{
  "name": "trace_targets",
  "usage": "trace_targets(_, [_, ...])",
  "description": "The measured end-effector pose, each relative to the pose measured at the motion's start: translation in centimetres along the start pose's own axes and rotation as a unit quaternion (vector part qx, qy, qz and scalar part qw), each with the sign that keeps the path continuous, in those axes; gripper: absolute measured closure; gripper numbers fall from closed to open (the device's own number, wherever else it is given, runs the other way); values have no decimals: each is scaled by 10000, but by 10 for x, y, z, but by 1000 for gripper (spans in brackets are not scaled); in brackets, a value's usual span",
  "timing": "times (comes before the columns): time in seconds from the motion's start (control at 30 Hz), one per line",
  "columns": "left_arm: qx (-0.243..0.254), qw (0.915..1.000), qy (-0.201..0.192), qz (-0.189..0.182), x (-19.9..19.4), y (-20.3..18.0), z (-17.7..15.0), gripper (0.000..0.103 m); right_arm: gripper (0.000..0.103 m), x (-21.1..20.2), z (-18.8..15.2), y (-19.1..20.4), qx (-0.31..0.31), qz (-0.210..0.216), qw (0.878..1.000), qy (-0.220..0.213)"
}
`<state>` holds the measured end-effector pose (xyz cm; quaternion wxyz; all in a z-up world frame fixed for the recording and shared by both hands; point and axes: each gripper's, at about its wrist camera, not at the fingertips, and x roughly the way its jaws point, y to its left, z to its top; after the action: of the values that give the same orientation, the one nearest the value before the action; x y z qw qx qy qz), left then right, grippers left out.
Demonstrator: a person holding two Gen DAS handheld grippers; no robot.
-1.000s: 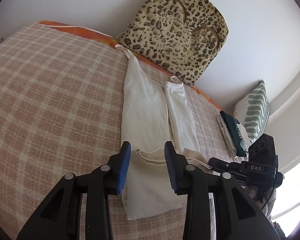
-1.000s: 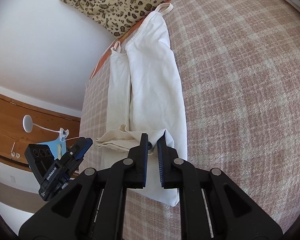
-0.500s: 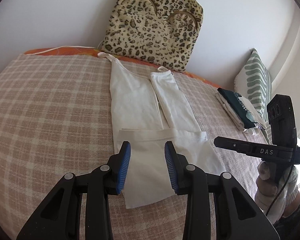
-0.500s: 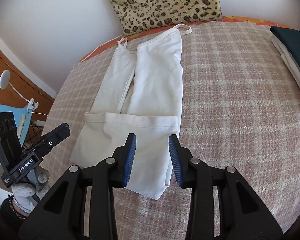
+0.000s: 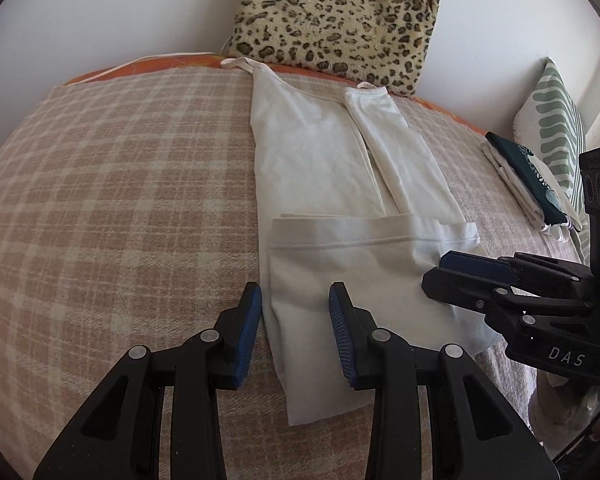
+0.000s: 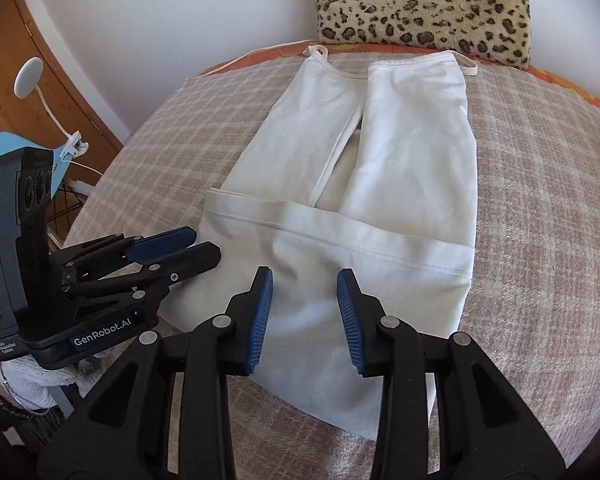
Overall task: Fold small clothes
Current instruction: 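Open both grippers and release the folded hem on the strip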
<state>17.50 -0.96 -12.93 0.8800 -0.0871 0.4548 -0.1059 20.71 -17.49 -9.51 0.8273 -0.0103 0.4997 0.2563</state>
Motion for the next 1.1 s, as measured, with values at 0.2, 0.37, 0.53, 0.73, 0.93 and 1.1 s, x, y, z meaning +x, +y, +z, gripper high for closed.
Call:
trace_targets(0.2, [-100, 9999, -92, 105, -10, 7, -1, 72, 71, -1, 5, -3, 60, -208, 9997, -109])
trace_targets(0.37, [85, 9984, -492, -254, -33, -6, 0, 74, 71, -29, -4, -11, 243, 26, 9994, -239])
trace_targets(0.53, [828, 9941, -542, -445, -33, -46, -6, 74, 71, -48, -28, -12, 68, -51, 9997, -231])
trace_targets(0.73, [1348, 9907, -125, -103, -3, -67, -19, 73, 73, -38, -54, -6, -537, -578, 9969, 34])
trace_targets(0.93, [1227, 9921, -154, -227, -10, -53, -27, 71, 74, -47, -65, -20, -707, -675, 9952, 95])
trace_targets(1.1, [1210, 9922, -310, -44, -24, -58, -25, 69, 74, -58, -64, -24, -587, -594, 9965, 43])
